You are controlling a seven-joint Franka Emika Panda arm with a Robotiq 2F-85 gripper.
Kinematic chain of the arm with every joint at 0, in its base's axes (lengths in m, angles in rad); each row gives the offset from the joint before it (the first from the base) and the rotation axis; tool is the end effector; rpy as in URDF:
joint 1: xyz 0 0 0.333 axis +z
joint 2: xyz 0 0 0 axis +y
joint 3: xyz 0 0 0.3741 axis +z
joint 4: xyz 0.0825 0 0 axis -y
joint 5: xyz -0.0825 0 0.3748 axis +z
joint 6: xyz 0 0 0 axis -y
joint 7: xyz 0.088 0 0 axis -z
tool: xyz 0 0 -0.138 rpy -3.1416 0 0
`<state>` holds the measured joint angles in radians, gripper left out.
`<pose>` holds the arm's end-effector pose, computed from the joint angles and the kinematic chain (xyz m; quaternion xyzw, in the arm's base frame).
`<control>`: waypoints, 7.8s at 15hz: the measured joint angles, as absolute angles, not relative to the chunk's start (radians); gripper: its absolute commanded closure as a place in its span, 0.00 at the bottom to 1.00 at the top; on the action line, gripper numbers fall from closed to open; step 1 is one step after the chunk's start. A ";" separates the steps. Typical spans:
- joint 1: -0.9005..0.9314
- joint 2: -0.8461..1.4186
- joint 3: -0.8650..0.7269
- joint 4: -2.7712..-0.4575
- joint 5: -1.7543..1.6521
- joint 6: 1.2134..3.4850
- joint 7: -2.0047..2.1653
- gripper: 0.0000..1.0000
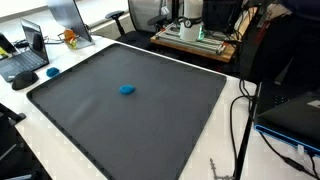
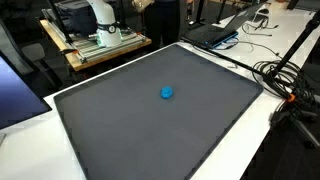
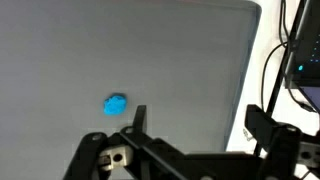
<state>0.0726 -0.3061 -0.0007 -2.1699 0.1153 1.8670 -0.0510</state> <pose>0.4352 0.0436 0.5483 -0.9975 -0.0446 -0.0010 0.0553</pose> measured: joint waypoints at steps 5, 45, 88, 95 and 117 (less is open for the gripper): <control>0.073 -0.306 -0.001 -2.170 0.115 1.868 -0.051 0.00; 0.287 -0.196 0.181 -2.034 0.166 1.810 -0.525 0.00; 0.275 -0.168 0.157 -1.986 0.170 1.713 -0.551 0.79; 0.265 -0.219 0.203 -2.012 0.132 1.752 -0.191 0.79; 0.040 -0.102 0.029 -2.004 -0.094 2.040 -0.170 0.79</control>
<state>0.0400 -0.1015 0.0294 -2.0037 -0.0942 2.0401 -0.1702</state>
